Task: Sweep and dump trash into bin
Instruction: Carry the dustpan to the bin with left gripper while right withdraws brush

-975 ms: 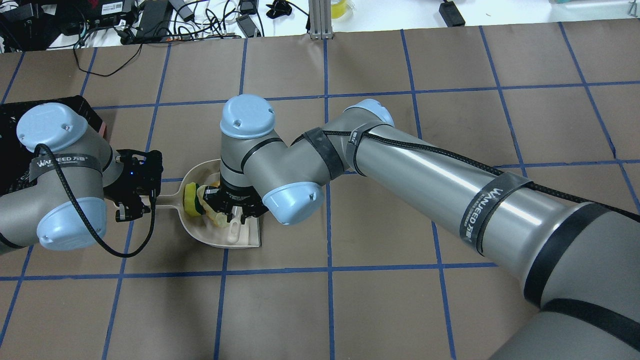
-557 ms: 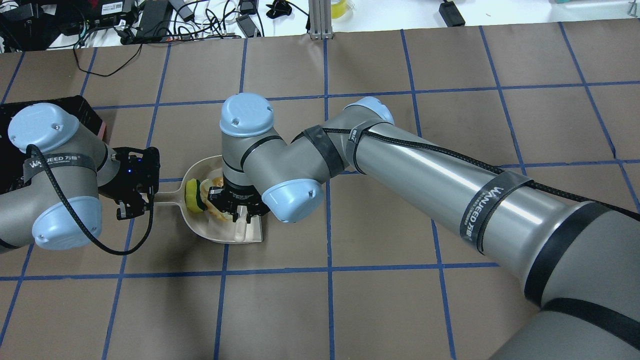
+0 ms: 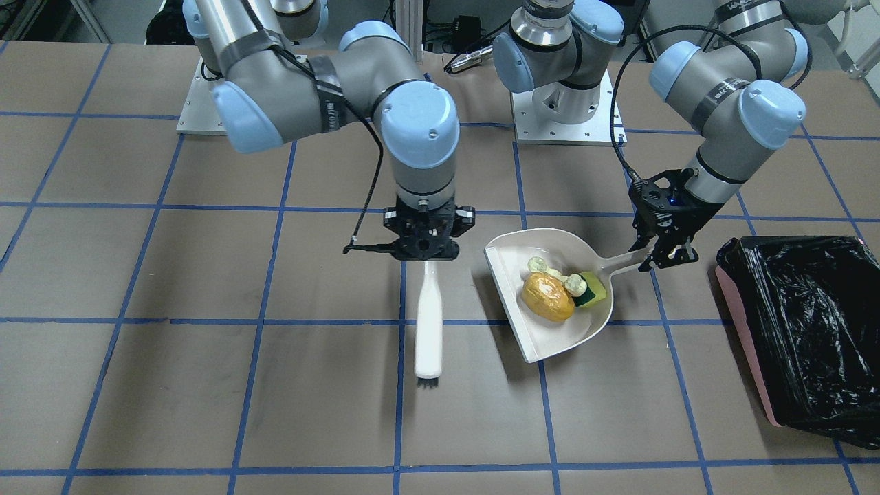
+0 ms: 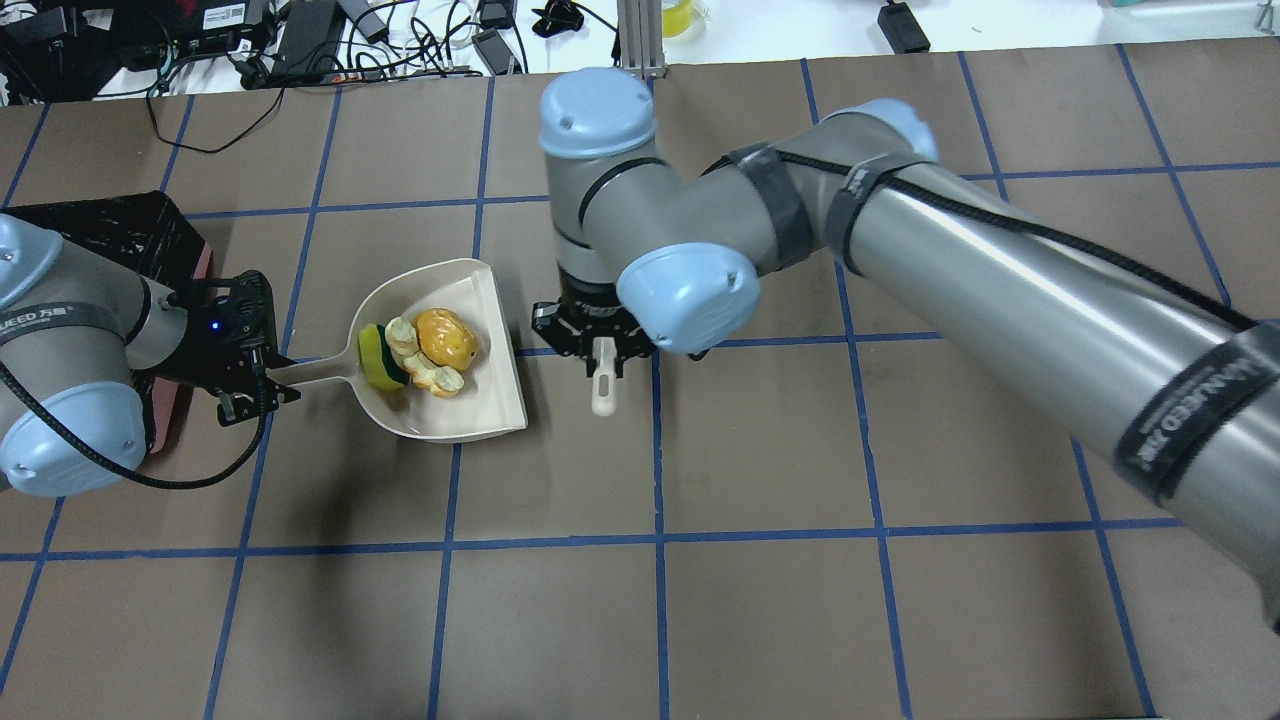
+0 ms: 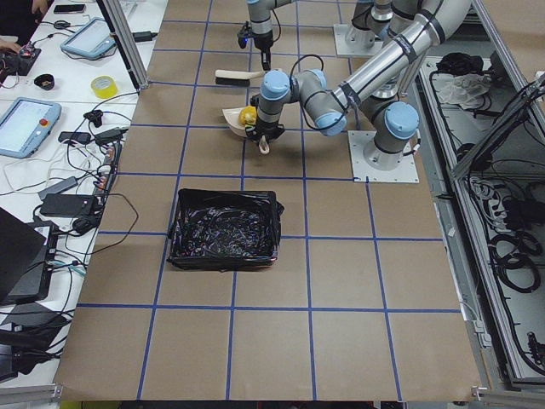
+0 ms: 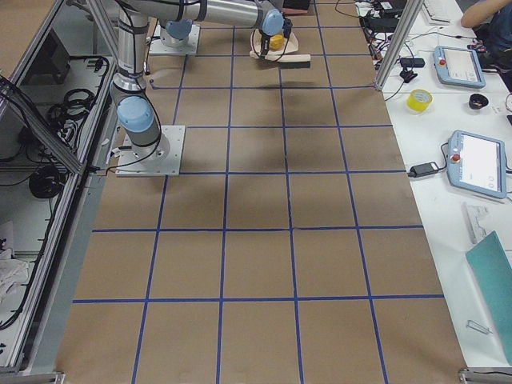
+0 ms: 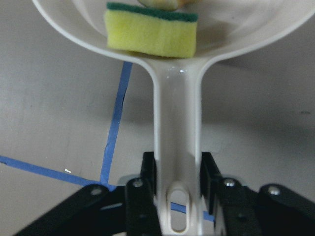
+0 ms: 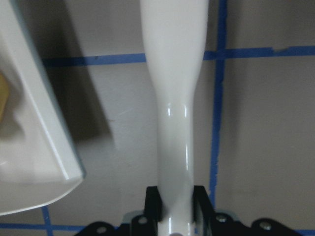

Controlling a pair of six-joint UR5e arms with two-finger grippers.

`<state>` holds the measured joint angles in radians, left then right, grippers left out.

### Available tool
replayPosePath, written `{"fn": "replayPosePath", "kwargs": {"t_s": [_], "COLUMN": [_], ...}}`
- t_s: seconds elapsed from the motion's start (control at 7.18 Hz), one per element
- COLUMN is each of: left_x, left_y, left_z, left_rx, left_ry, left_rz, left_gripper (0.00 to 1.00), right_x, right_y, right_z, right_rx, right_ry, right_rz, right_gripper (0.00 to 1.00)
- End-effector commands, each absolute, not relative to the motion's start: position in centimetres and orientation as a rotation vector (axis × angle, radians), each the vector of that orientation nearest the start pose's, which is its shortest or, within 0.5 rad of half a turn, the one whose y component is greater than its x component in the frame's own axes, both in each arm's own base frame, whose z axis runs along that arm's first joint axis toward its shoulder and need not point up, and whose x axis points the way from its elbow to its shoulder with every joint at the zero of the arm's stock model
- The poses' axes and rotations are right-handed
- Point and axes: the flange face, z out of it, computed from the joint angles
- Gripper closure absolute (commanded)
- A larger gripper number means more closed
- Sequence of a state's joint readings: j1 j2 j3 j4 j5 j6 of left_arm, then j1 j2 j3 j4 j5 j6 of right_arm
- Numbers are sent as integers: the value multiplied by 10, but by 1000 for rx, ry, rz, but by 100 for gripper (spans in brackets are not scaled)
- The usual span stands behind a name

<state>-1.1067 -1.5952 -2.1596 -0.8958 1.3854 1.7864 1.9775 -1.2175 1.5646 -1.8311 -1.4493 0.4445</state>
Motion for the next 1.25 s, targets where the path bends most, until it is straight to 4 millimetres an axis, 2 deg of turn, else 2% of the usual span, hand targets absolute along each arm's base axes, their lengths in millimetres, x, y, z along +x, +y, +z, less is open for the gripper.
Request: {"fn": "replayPosePath", "kwargs": {"t_s": [0.0,0.14,0.28,0.42,0.56,0.7,0.84,0.97,1.11], "left_x": [118,158,192,233,280,322,358,389,416], "left_y": [-468,-467,-469,-467,-457,-453,-445,-433,-421], "left_z": [292,312,336,356,380,399,414,426,436], "left_rx": [1940,1993,2052,2094,2092,2108,2047,1961,1889], "left_ry": [2514,2524,2478,2394,2367,2302,2311,2344,2363], "left_rz": [-292,-270,-244,-109,-29,20,20,-57,-107], "left_gripper": [100,100,100,100,100,100,100,100,100], "right_x": [249,197,134,73,18,-23,-61,-88,-100], "right_y": [-542,-561,-578,-590,-600,-604,-604,-604,-609], "right_z": [354,356,355,347,333,306,293,282,266], "right_rx": [71,53,35,-80,-44,-148,-137,-134,-105], "right_ry": [3190,3194,3183,3164,3178,3185,3175,3168,3182], "right_rz": [153,161,174,189,162,194,212,222,232], "right_gripper": [99,100,100,100,100,100,100,100,100]}}
